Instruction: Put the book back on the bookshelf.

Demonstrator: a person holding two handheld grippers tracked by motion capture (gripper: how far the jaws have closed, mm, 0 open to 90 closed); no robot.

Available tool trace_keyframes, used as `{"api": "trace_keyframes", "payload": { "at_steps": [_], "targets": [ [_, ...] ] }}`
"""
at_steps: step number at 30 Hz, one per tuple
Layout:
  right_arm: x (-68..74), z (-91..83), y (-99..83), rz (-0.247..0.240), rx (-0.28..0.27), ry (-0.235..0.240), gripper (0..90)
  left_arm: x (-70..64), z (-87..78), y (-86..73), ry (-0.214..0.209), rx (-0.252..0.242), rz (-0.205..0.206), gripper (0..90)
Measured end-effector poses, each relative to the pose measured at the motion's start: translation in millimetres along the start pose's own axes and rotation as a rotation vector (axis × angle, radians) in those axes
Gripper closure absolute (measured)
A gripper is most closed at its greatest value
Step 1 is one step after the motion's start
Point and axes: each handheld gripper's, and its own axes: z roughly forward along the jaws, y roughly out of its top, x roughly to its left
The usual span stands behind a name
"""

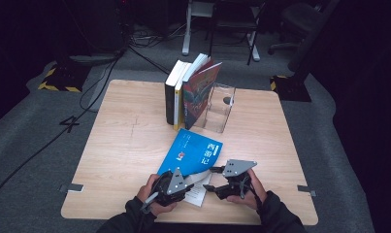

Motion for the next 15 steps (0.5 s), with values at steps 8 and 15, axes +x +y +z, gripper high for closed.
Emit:
{"api": "trace_keyframes", "payload": {
  "at_steps": [8, 15],
  "targets": [
    [-7.2, -2.0, 0.1, -0.033, 0.003, -0.066, 29.0, 6.2, -3.5, -1.8, -0.037, -0.023, -0.007, 70.2],
    [-12.7, 10.3, 0.4, -0.084, 0.021, -0.064, 26.7, 13.2, -10.6, -4.8, -0.072, -0.046, -0.016, 70.3]
  ]
}}
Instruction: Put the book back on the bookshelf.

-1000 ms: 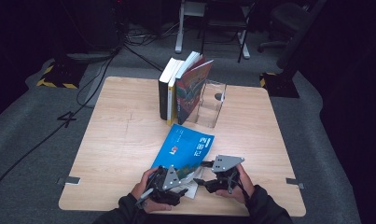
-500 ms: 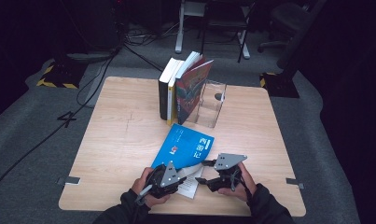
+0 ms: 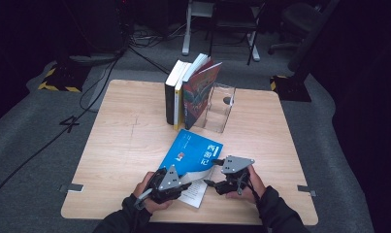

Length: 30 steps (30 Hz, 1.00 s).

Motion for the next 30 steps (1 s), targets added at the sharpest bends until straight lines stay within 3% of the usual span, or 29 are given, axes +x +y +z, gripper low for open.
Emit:
{"api": "trace_keyframes", "payload": {
  "at_steps": [3, 6, 10, 13, 15, 17, 20, 23, 30],
  "targets": [
    [-3.7, 5.8, -1.6, -0.014, 0.021, -0.018, 27.4, 0.2, -3.6, -2.3, -0.013, -0.006, -0.001, 70.1],
    [-7.8, 12.1, -1.9, -0.006, 0.022, 0.015, 24.3, 1.1, -8.7, -4.1, -0.023, -0.017, -0.002, 70.2],
    [-12.2, 21.4, -2.6, -0.040, 0.029, 0.041, 24.9, 1.8, -14.2, -6.6, -0.030, -0.022, 0.001, 70.2],
    [-15.3, 24.4, -3.7, -0.045, 0.021, 0.093, 33.3, 3.9, -17.4, -7.8, -0.025, -0.007, 0.014, 69.1],
    [-15.3, 26.1, -3.0, -0.064, -0.007, 0.129, 42.9, 6.7, -19.1, -10.9, -0.013, 0.016, 0.010, 63.7],
    [-10.3, 25.5, 0.1, -0.114, -0.011, 0.121, 51.6, 7.3, -21.7, -16.2, 0.033, 0.055, 0.014, 56.9],
    [-4.8, 24.3, 4.1, -0.153, -0.002, 0.097, 54.6, 8.9, -26.9, -24.5, 0.065, 0.085, -0.017, 52.2],
    [-2.8, 22.9, 4.4, -0.142, -0.002, 0.083, 55.3, 13.4, -27.0, -29.1, 0.087, 0.098, -0.052, 47.9],
    [5.2, 16.0, 4.9, -0.125, 0.011, 0.045, 58.9, 18.9, -19.4, -25.6, 0.110, 0.097, -0.041, 51.0]
  ]
}}
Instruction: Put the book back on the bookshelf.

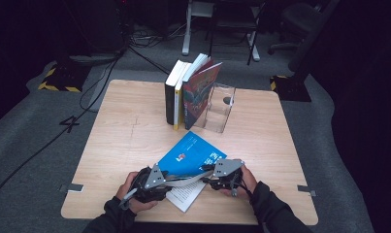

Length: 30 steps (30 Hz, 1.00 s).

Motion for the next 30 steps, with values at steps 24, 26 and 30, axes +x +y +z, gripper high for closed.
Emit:
{"api": "trace_keyframes", "payload": {
  "at_steps": [24, 26, 30],
  "targets": [
    [9.4, -37.8, -10.7, 0.025, 0.084, -0.123, 67.4, -5.0, 34.5, 52.4, -0.058, -0.069, 0.096, 40.6],
    [8.7, -37.5, -10.6, 0.027, 0.079, -0.121, 67.0, -12.4, 31.8, 59.3, -0.075, -0.099, 0.111, 41.0],
    [6.6, -37.4, -11.7, 0.037, 0.064, -0.108, 64.4, -21.6, 34.3, 64.2, -0.118, -0.105, 0.156, 55.8]
  ]
}}
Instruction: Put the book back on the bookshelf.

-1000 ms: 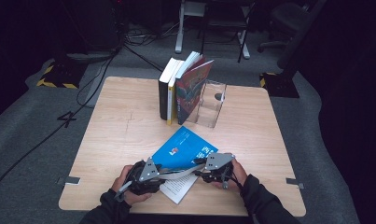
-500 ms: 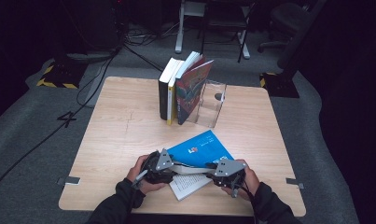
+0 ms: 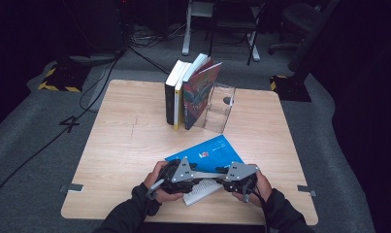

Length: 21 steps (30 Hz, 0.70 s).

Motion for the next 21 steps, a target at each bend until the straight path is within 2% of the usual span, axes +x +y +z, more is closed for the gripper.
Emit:
{"api": "trace_keyframes", "payload": {
  "at_steps": [1, 3, 5, 8, 11, 15, 21],
  "targets": [
    [-0.6, 0.2, -1.0, -0.004, -0.005, 0.005, 63.3, 0.5, 0.1, -0.6, -0.016, -0.001, 0.002, 58.7],
    [-3.7, 0.2, -4.1, 0.020, -0.029, 0.019, 60.1, 0.6, -1.1, -2.1, -0.020, -0.001, 0.003, 62.0],
    [-9.9, -0.8, -8.6, 0.027, -0.053, 0.053, 54.9, 2.8, -1.7, -4.2, -0.037, -0.004, 0.007, 65.5],
    [-22.1, -3.3, -19.4, 0.063, -0.055, 0.064, 48.0, 6.6, -3.5, -7.6, -0.053, -0.013, -0.007, 66.8],
    [-33.7, -9.2, -30.4, 0.093, -0.051, 0.075, 45.8, 11.1, -6.0, -12.0, -0.070, -0.024, -0.028, 66.9],
    [-40.1, -14.4, -39.5, 0.103, -0.061, 0.073, 44.3, 17.2, -11.1, -17.4, -0.081, -0.022, -0.036, 66.3],
    [-47.2, -13.5, -51.7, 0.105, -0.052, 0.030, 39.7, 27.1, -22.0, -27.3, -0.103, -0.025, -0.059, 65.4]
  ]
}}
